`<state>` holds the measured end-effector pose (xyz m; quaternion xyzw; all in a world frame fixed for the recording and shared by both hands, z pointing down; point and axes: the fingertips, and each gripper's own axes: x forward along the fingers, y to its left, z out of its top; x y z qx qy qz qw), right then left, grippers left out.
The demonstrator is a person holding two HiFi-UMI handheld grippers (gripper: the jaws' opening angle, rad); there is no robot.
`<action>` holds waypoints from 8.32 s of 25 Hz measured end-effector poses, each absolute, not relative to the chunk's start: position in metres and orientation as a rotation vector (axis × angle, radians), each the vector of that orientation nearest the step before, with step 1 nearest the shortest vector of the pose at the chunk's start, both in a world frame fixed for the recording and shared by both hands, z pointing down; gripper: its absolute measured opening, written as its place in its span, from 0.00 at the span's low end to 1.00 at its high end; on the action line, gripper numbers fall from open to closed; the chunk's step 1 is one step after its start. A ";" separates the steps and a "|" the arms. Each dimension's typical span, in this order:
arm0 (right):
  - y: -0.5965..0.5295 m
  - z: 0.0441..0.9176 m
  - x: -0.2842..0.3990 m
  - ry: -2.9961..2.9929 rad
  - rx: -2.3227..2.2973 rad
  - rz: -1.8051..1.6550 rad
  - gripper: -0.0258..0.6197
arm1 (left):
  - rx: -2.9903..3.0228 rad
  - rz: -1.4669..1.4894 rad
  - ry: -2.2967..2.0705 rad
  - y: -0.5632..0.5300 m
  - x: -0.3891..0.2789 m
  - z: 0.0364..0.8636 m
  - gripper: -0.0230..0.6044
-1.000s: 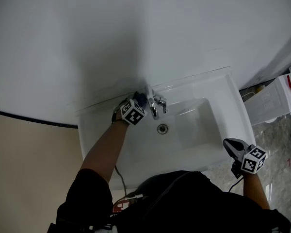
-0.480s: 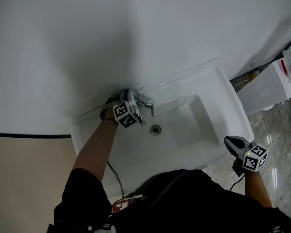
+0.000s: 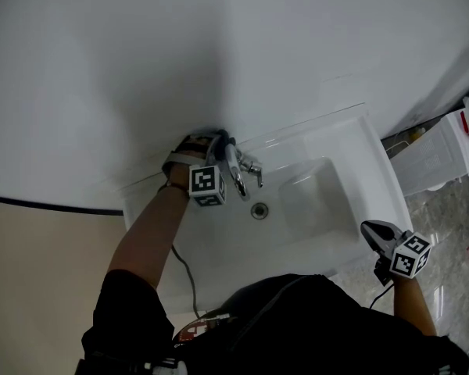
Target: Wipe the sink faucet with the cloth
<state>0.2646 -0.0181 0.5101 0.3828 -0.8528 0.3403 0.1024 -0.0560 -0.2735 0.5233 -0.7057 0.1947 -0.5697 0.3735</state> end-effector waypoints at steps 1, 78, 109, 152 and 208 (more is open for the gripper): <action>-0.018 0.508 0.262 -2.520 1.127 0.999 0.04 | -1.772 -1.449 0.469 -0.272 -0.056 0.517 0.22; 0.008 0.477 0.239 -2.391 1.065 0.905 0.04 | -2.890 -1.224 1.127 -0.236 -0.060 0.546 0.23; 0.035 0.470 0.254 -2.466 1.144 0.942 0.04 | -2.377 -0.937 0.163 -0.150 -0.023 0.476 0.22; 0.035 0.488 0.255 -2.437 1.148 0.972 0.04 | -1.928 -1.465 0.635 -0.161 -0.042 0.449 0.22; 0.028 0.570 0.271 -2.506 1.126 1.250 0.04 | -1.757 -1.327 0.391 -0.178 -0.009 0.611 0.22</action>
